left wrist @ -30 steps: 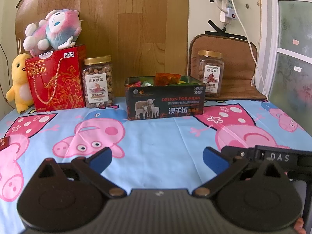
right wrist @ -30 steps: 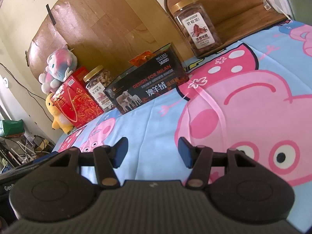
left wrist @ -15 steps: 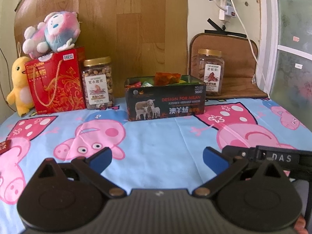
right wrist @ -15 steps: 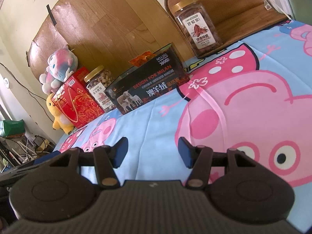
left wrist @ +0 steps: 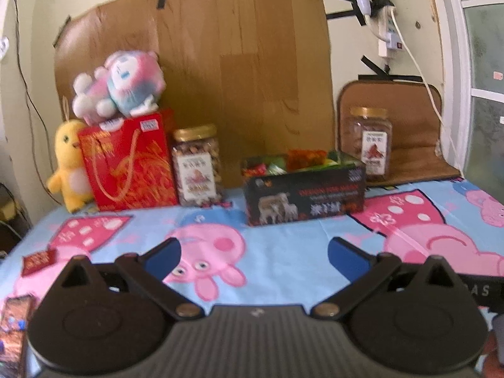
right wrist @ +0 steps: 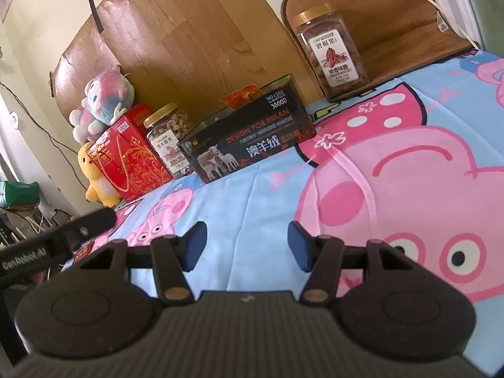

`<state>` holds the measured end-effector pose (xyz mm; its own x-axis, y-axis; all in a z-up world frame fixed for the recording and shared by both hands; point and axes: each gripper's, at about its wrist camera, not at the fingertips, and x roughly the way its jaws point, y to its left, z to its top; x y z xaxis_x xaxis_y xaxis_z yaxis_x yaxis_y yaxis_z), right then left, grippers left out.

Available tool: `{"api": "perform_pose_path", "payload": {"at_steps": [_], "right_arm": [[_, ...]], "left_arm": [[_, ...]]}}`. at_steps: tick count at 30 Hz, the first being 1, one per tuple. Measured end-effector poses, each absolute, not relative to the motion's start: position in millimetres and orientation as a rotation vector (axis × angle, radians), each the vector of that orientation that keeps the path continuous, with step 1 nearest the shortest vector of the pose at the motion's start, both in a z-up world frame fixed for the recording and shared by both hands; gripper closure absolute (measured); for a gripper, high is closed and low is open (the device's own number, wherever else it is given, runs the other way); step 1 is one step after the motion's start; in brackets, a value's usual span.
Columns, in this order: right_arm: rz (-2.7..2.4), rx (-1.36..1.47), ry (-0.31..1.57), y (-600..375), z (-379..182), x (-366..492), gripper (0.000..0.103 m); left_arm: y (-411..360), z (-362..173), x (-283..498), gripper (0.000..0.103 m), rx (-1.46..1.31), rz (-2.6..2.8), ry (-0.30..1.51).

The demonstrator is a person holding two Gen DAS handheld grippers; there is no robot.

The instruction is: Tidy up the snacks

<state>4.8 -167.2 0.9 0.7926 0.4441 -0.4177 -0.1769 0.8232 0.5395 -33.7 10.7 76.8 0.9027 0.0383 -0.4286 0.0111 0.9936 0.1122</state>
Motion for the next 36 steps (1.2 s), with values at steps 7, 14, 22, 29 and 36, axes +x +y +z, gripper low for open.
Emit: {"api": "perform_pose_path", "payload": {"at_steps": [7,14,22,29,36], "right_arm": [[0.354,0.498,0.561,-166,2,3,0.044],[0.356,0.500,0.563,-166,2,3,0.044],[0.354,0.504,0.567,-167,0,3,0.044],[0.356,0.509,0.572,-167,-1,2,0.044],[0.357,0.510,0.572,-167,-1,2,0.044]], "left_arm": [[21,83,-37,0.000,0.029,-0.054,0.437],[19,84,-41,0.000,0.049,-0.032,0.426],[7,79,-39,0.000,0.147,0.013,0.454],[6,81,-42,0.000,0.141,-0.002,0.424],[-1,82,-44,0.000,0.162,-0.027,0.430]]}}
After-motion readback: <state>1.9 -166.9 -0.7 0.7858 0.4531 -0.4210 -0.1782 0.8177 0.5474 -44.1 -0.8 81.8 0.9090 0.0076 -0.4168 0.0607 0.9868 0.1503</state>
